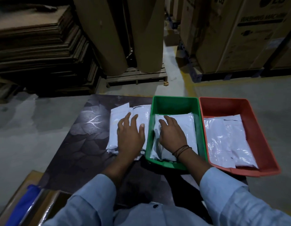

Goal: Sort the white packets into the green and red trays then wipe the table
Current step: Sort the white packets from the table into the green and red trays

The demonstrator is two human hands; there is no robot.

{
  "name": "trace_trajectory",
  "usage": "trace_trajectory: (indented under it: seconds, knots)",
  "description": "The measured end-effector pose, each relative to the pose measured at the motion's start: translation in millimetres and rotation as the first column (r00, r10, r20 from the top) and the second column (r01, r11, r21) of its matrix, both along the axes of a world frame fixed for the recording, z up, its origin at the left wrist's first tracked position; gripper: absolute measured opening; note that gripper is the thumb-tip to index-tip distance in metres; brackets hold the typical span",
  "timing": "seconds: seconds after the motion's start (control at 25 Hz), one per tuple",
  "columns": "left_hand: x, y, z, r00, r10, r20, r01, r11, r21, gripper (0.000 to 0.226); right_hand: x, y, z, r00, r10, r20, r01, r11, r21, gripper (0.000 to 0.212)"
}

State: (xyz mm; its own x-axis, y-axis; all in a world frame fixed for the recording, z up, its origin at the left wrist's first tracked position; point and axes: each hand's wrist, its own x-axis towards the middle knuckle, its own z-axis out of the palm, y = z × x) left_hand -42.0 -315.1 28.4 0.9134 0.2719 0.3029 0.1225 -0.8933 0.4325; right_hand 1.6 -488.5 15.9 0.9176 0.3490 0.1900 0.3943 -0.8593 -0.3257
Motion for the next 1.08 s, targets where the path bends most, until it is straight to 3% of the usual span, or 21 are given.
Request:
trace_trajectory:
  seconds: [0.16,0.32,0.48,0.6,0.84,1.08]
  knots:
    - [10,58,-10,0.975,0.107,-0.193,-0.104,0.994,0.025,0.060,0,47,10,0.998,-0.027,0.059,0.025,0.999,0.040,0.047]
    - [23,90,-20,0.927,0.091,-0.365,-0.122,0.990,-0.065,0.077,0,92,8,0.997,-0.022,0.074,0.023,1.000,-0.018,0.042]
    - [39,102,-22,0.902,0.002,-0.433,-0.099,0.974,-0.202,0.092,8,130,0,0.997,-0.068,-0.038,0.063,0.992,-0.114,0.035]
    - [50,110,-20,0.883,-0.085,-0.461,-0.041,0.966,-0.257,0.099,16,152,-5,0.985,-0.121,-0.121,0.089,0.967,-0.241,0.040]
    - [51,140,-35,0.848,-0.199,-0.492,0.091,0.968,-0.234,0.091,18,177,-20,0.897,-0.353,-0.266,0.286,0.922,-0.261,0.074]
    - [52,162,-32,0.833,-0.244,-0.497,0.115,0.954,-0.276,0.079,15,194,-33,0.869,-0.404,-0.285,0.299,0.888,-0.349,0.069]
